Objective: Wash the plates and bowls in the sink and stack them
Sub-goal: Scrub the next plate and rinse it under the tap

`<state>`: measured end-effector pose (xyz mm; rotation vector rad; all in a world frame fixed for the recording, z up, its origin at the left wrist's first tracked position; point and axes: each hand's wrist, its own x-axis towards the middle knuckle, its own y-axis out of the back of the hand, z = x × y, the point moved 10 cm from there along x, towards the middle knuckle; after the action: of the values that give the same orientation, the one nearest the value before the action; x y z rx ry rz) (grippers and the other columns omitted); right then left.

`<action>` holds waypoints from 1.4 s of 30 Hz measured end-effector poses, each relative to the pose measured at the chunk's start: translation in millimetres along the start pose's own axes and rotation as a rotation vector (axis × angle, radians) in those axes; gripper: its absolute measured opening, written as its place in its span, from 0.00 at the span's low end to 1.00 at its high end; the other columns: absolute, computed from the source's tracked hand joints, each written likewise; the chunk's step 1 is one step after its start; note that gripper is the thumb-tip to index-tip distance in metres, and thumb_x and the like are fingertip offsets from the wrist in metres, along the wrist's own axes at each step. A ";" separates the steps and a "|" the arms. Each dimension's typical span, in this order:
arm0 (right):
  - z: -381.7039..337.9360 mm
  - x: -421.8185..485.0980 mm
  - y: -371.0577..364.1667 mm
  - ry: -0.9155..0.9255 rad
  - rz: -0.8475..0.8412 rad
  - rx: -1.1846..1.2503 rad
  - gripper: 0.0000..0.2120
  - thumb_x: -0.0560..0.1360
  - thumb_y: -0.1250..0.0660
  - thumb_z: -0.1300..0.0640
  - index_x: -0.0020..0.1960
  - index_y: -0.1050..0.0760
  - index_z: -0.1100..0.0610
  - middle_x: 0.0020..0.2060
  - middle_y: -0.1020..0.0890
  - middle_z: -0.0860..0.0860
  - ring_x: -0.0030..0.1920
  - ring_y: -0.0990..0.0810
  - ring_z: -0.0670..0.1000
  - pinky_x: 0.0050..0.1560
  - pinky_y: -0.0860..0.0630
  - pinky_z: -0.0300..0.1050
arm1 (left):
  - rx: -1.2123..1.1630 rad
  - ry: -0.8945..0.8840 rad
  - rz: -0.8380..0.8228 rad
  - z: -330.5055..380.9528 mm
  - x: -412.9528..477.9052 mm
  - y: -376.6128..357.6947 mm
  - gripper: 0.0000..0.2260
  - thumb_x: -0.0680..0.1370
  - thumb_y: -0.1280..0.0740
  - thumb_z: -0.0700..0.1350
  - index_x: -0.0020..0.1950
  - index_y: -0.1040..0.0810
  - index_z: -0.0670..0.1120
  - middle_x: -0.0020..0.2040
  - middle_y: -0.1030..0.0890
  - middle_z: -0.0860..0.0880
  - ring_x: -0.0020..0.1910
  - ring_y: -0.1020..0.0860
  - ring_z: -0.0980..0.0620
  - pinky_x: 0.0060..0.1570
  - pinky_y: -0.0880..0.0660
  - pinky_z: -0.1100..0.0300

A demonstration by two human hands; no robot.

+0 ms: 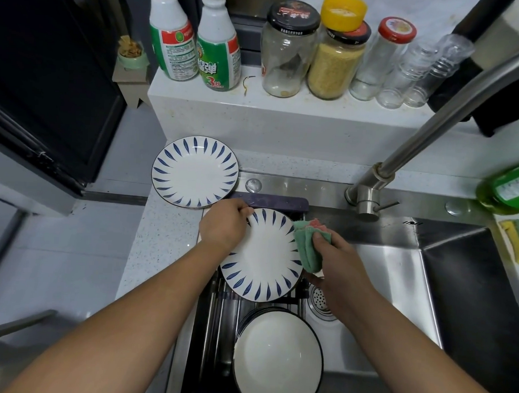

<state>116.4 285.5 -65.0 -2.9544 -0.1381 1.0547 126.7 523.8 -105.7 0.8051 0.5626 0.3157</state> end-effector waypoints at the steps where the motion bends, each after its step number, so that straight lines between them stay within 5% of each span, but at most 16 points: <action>1: 0.1 -0.7 0.0 -0.009 0.002 0.005 0.08 0.83 0.38 0.57 0.56 0.20 0.50 0.47 0.15 0.50 0.44 0.18 0.50 0.52 0.21 0.54 | -0.008 -0.001 0.005 -0.5 -0.2 0.0 0.11 0.84 0.37 0.53 0.45 0.20 0.54 0.42 0.19 0.53 0.45 0.22 0.49 0.41 0.33 0.57; 12: 0.5 -3.1 -1.6 -0.021 -0.026 0.015 0.09 0.83 0.39 0.57 0.55 0.20 0.50 0.47 0.15 0.49 0.46 0.19 0.50 0.59 0.23 0.60 | -0.058 -0.002 0.023 -1.7 -1.2 1.8 0.10 0.84 0.36 0.53 0.44 0.21 0.56 0.42 0.19 0.53 0.46 0.21 0.48 0.43 0.32 0.56; 18: -3.3 -1.2 -2.2 0.039 -0.018 -0.012 0.08 0.82 0.38 0.56 0.55 0.20 0.50 0.51 0.15 0.51 0.48 0.18 0.50 0.53 0.21 0.53 | -0.082 -0.014 0.055 -1.3 -3.4 2.5 0.09 0.83 0.36 0.52 0.51 0.16 0.55 0.45 0.16 0.52 0.47 0.20 0.48 0.44 0.30 0.56; 24: -19.8 4.9 -3.2 0.103 -0.040 -0.053 0.08 0.83 0.38 0.55 0.54 0.20 0.49 0.45 0.15 0.46 0.41 0.18 0.44 0.41 0.21 0.43 | -0.150 -0.029 0.064 3.2 -5.6 4.4 0.10 0.83 0.35 0.51 0.49 0.16 0.50 0.43 0.16 0.49 0.45 0.20 0.46 0.42 0.30 0.56; 31: -23.7 6.8 10.4 0.159 0.026 -0.037 0.09 0.83 0.38 0.55 0.58 0.20 0.50 0.54 0.15 0.53 0.55 0.17 0.55 0.59 0.20 0.60 | -0.167 -0.049 0.078 11.8 -10.5 14.4 0.12 0.82 0.33 0.51 0.45 0.16 0.46 0.38 0.17 0.50 0.43 0.20 0.47 0.43 0.28 0.56; 37: -34.0 9.1 14.3 0.208 0.014 -0.025 0.10 0.83 0.38 0.55 0.51 0.18 0.46 0.51 0.14 0.51 0.53 0.18 0.53 0.62 0.24 0.67 | -0.173 -0.047 0.041 26.6 -22.8 27.0 0.15 0.84 0.36 0.52 0.44 0.16 0.46 0.31 0.23 0.51 0.39 0.23 0.47 0.40 0.34 0.57; 39: -38.5 9.4 17.0 0.233 0.022 -0.005 0.12 0.83 0.38 0.56 0.48 0.17 0.46 0.49 0.14 0.49 0.52 0.19 0.52 0.60 0.21 0.62 | -0.176 -0.039 0.015 36.5 -27.9 31.6 0.22 0.85 0.37 0.51 0.32 0.25 0.46 0.28 0.27 0.51 0.35 0.27 0.47 0.38 0.37 0.56; 42: -53.7 8.3 27.5 0.284 0.043 0.034 0.10 0.83 0.38 0.57 0.56 0.19 0.50 0.50 0.14 0.47 0.54 0.18 0.50 0.47 0.21 0.40 | -0.193 -0.063 -0.001 56.5 -35.4 41.9 0.26 0.85 0.38 0.52 0.28 0.38 0.48 0.24 0.33 0.51 0.28 0.34 0.50 0.35 0.39 0.54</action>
<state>159.0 260.4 -29.6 -3.0469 -0.0547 0.6226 128.7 501.5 -30.2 0.6263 0.4661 0.3369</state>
